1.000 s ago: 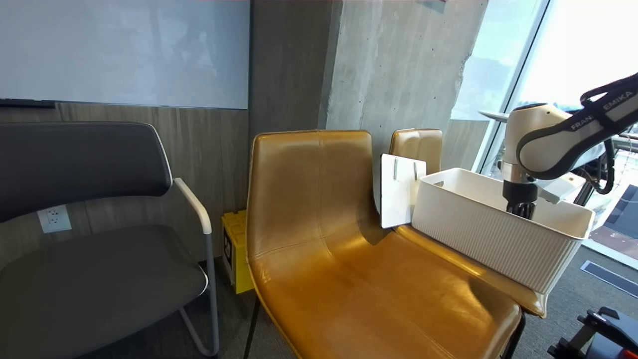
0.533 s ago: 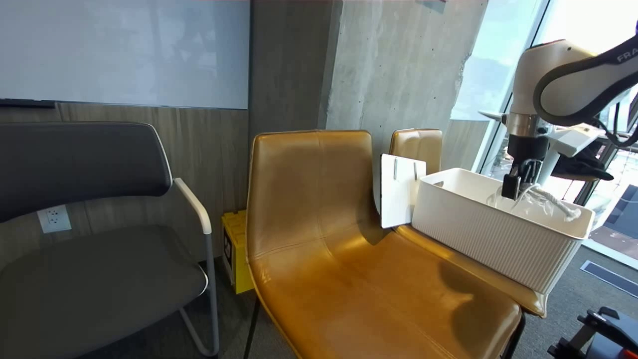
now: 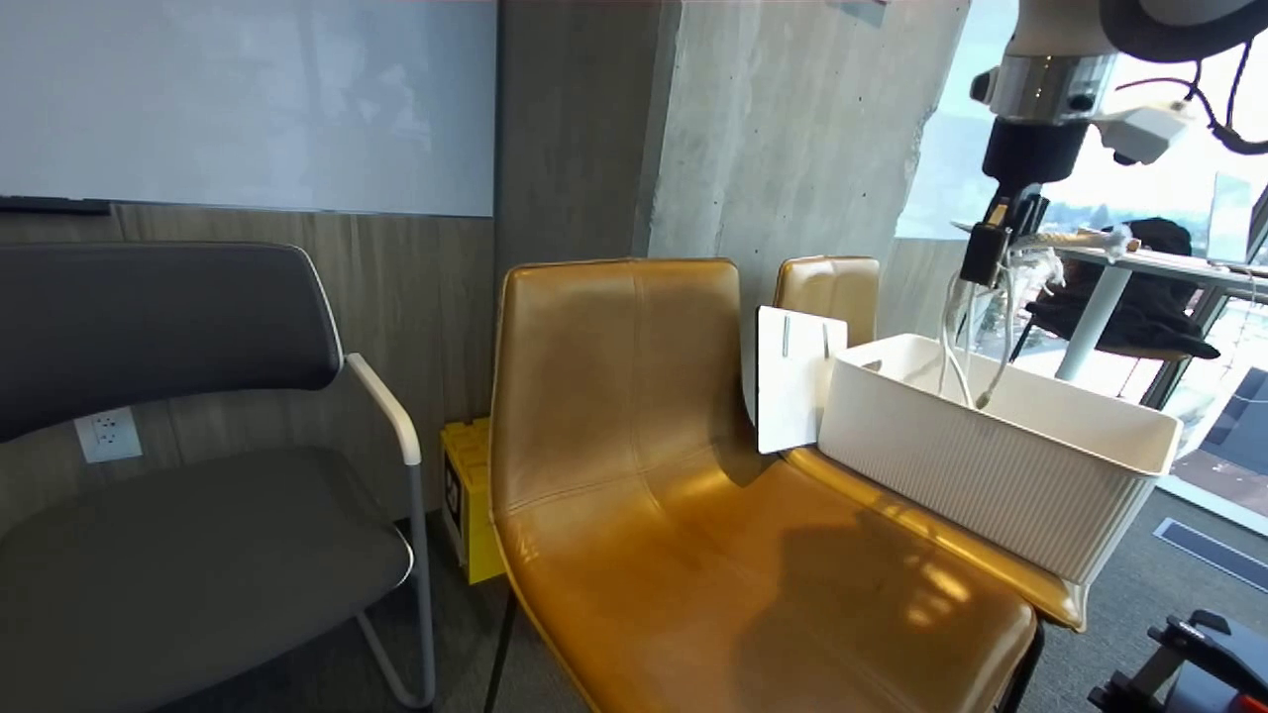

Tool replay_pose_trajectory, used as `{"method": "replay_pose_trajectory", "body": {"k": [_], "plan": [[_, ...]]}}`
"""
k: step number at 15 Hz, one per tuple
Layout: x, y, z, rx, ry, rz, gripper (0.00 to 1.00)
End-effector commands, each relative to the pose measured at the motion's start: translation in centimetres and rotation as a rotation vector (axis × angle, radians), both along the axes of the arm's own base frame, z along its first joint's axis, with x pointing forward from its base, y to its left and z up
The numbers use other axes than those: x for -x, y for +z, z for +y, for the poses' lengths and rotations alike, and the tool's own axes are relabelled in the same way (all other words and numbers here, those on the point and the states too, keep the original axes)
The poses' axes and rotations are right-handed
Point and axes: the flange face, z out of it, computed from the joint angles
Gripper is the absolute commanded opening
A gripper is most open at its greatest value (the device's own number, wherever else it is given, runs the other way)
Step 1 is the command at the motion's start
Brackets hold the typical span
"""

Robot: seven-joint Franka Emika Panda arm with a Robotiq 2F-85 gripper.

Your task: Put the ropes in the basket, then remove them out of the basket

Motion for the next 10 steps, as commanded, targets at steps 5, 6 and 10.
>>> {"method": "replay_pose_trajectory", "body": {"k": [5, 6, 10], "plan": [[-0.7, 5.6, 16.0, -0.014, 0.189, -0.056, 0.00], [-0.6, 5.7, 17.7, -0.021, 0.214, -0.059, 0.00], [0.2, 5.4, 24.2, -0.036, 0.312, -0.061, 0.00]]}}
